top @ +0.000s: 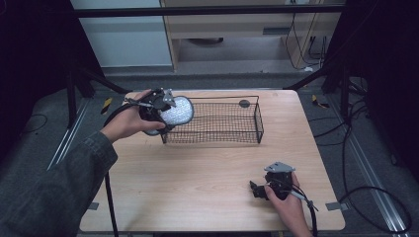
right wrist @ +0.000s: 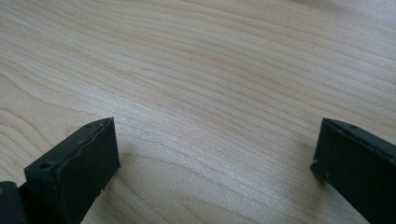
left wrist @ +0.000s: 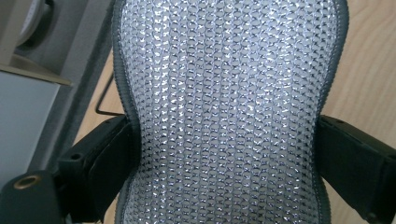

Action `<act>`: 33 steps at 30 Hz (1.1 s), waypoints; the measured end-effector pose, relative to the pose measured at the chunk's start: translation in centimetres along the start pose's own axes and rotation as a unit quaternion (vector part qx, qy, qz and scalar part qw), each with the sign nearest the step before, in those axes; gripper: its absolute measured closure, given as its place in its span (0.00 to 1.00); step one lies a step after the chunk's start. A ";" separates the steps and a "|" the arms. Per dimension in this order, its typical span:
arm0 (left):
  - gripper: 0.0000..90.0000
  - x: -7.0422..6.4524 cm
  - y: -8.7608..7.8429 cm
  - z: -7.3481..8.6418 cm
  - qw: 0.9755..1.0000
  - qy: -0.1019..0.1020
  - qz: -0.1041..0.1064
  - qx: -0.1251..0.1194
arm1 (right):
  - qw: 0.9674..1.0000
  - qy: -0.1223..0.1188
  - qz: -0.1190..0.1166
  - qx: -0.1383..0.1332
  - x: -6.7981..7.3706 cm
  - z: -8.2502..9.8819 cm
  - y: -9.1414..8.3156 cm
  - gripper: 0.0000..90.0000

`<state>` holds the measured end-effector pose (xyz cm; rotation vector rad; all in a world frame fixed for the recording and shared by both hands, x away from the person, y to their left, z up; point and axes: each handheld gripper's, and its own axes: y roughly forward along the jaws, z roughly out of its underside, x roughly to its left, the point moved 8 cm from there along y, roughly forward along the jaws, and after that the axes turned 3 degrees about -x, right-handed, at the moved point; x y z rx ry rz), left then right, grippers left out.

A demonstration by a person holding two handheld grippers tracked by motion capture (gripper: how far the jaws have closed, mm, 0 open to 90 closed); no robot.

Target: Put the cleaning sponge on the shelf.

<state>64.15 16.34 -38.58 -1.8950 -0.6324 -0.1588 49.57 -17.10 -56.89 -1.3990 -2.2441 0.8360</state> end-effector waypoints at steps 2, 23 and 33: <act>0.08 0.7 0.1 -0.6 1.000 0.008 -0.013 -0.001 | 1.000 -0.003 0.001 0.001 0.0 0.0 0.0 0.01; 0.08 0.8 0.8 -3.5 0.996 0.061 -0.069 -0.016 | 1.000 -0.003 0.000 0.001 0.0 0.2 -0.2 0.01; 0.08 0.8 3.5 -3.5 0.995 0.066 -0.076 -0.014 | 1.000 -0.003 0.001 0.001 0.0 0.2 -0.2 0.01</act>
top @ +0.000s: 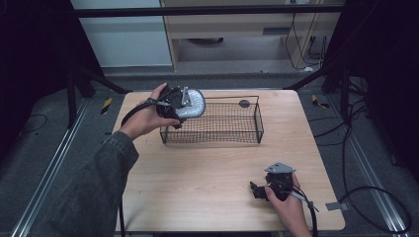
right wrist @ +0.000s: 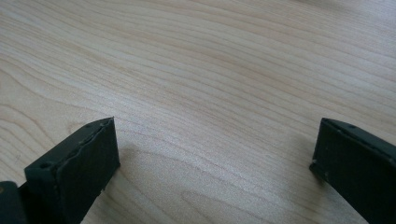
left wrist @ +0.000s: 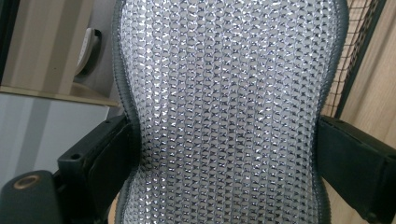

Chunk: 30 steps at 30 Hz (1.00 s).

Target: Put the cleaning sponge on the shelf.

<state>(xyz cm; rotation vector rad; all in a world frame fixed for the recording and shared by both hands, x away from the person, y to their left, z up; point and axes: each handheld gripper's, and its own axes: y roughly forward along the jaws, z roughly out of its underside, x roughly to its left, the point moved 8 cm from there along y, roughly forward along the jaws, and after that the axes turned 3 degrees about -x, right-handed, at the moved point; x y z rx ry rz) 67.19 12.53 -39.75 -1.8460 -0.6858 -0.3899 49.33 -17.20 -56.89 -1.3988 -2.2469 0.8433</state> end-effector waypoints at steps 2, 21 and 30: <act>0.08 0.0 0.6 -0.1 1.000 0.001 -0.001 0.000 | 1.000 0.000 0.000 0.000 0.0 0.0 0.0 0.01; 0.08 -0.8 3.8 -0.7 1.000 0.022 0.008 0.009 | 1.000 -0.001 0.000 -0.001 0.0 0.0 0.0 0.01; 0.08 -1.1 4.4 0.0 1.000 0.019 0.011 0.016 | 1.000 -0.001 0.001 -0.001 0.0 0.0 0.0 0.01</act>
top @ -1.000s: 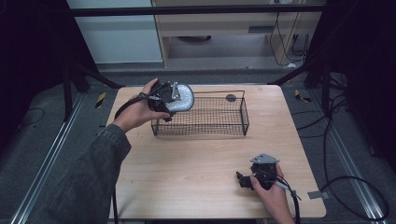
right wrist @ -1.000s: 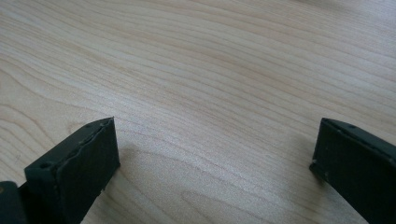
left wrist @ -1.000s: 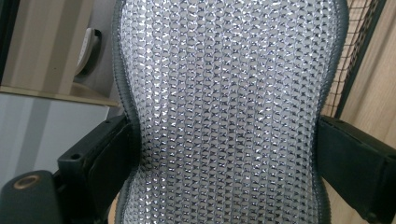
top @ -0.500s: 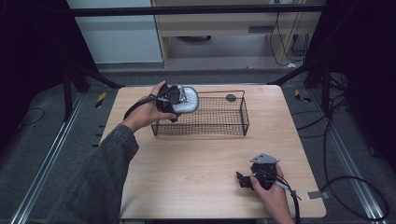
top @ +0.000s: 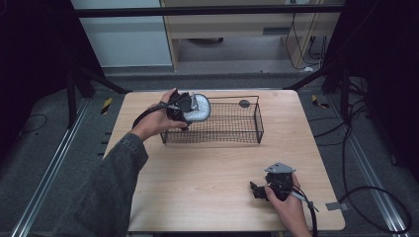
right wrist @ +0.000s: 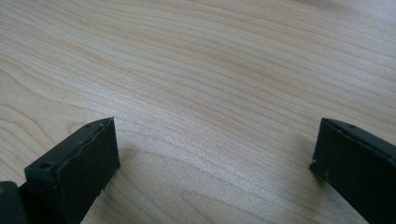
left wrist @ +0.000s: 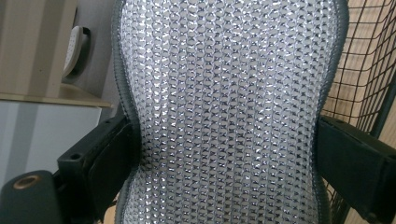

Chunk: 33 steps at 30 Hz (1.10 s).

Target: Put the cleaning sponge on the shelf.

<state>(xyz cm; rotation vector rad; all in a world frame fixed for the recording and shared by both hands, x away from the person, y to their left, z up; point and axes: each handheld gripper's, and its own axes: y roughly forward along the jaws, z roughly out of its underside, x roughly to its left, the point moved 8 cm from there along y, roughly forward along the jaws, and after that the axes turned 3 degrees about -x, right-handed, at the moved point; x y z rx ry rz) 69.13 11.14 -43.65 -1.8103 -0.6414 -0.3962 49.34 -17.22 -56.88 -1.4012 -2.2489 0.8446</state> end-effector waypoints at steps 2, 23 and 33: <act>0.08 -0.1 0.2 0.2 1.000 -0.002 0.002 0.001 | 1.000 0.000 0.000 0.000 0.0 0.0 0.0 0.01; 0.08 -0.5 1.6 0.7 1.000 -0.007 0.018 0.009 | 1.000 0.001 0.000 0.000 0.0 0.0 0.0 0.01; 0.07 -0.4 2.1 0.9 0.999 -0.020 0.031 0.012 | 1.000 0.001 0.000 0.000 0.0 0.0 0.0 0.01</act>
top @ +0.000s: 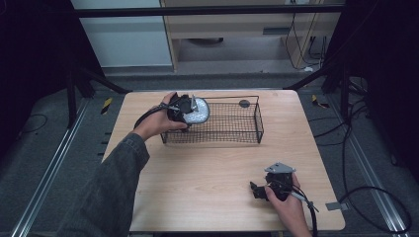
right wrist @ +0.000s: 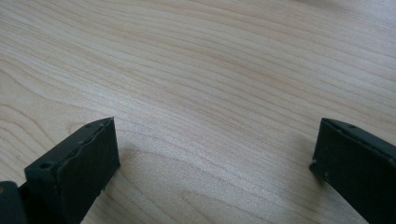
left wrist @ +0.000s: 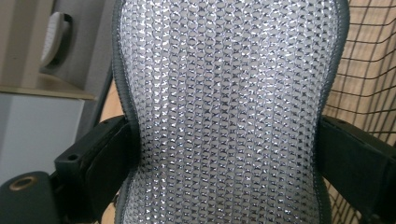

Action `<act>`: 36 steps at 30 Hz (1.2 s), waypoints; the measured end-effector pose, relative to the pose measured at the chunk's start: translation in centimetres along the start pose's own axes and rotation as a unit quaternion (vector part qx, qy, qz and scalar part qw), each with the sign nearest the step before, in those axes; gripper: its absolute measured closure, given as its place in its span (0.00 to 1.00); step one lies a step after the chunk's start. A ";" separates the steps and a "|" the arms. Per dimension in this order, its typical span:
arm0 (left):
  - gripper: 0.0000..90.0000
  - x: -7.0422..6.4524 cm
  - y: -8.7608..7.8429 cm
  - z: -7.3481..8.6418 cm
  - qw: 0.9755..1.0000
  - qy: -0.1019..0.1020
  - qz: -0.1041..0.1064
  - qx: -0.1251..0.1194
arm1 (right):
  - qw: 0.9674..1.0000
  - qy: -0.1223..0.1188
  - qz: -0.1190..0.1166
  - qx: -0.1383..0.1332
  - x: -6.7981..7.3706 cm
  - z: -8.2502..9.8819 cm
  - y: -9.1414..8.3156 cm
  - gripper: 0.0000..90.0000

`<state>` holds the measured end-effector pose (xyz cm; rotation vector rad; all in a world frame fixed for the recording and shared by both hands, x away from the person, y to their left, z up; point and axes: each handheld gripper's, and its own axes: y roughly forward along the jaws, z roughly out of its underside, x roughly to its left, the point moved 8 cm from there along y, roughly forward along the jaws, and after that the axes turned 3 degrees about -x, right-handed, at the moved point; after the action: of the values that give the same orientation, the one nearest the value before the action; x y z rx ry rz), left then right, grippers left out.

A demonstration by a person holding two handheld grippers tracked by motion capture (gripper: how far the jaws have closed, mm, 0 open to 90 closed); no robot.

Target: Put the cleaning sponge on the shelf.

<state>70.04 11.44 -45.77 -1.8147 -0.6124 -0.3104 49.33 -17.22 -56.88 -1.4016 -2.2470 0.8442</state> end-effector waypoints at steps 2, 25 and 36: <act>0.05 -0.1 0.2 0.0 1.000 -0.006 0.004 0.001 | 1.000 0.000 0.000 0.000 0.0 0.0 0.0 0.01; 0.15 0.3 -1.0 -0.2 0.999 -0.039 0.003 -0.031 | 1.000 0.000 0.000 0.000 0.0 0.0 0.0 0.01; 0.19 -0.4 -2.1 -0.9 0.998 -0.048 -0.006 -0.047 | 1.000 0.001 0.000 0.000 0.0 0.0 0.0 0.01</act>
<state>68.68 10.93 -43.98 -1.9262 -0.6859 -0.2651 49.32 -17.21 -56.88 -1.4010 -2.2457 0.8426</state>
